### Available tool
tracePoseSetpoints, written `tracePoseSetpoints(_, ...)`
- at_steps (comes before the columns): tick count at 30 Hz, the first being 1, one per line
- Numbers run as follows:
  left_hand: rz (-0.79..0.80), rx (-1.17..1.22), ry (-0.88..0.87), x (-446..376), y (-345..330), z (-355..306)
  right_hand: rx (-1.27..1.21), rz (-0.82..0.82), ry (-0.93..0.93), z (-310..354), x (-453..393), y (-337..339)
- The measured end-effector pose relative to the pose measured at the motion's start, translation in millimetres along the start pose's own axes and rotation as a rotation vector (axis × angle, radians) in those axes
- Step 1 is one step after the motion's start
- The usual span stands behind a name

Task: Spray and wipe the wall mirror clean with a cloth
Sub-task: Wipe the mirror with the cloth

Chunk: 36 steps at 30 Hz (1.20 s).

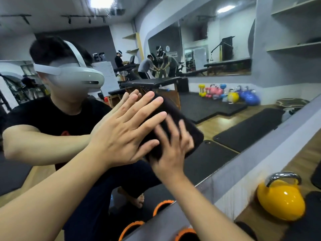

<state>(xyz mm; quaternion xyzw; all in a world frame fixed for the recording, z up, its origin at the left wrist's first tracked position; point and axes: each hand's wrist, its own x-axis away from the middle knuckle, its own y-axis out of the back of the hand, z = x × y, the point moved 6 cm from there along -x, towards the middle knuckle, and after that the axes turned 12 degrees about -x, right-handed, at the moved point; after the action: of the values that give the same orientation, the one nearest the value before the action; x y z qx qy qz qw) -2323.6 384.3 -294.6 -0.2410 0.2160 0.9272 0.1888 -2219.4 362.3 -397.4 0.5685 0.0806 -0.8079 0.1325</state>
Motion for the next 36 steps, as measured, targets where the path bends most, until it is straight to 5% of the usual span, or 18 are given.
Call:
tracePoseSetpoints(3,0.04,-0.023,-0.015,0,-3,-2,0.111,0.136,0.263,-23,88,-5)
tracePoseSetpoints(14,0.066,-0.164,-0.05,1,-19,-7,0.171,0.384,0.18,-65,102,25)
tracePoseSetpoints(25,0.021,-0.24,0.012,-16,-19,-21,0.089,0.261,0.157,-127,98,33)
tracePoseSetpoints(30,0.036,-0.192,-0.064,-85,-41,-78,0.025,0.144,-0.099,-217,69,66)
tracePoseSetpoints(36,0.026,-0.052,-0.089,-191,-101,-112,0.03,0.068,-0.105,-325,-28,110)
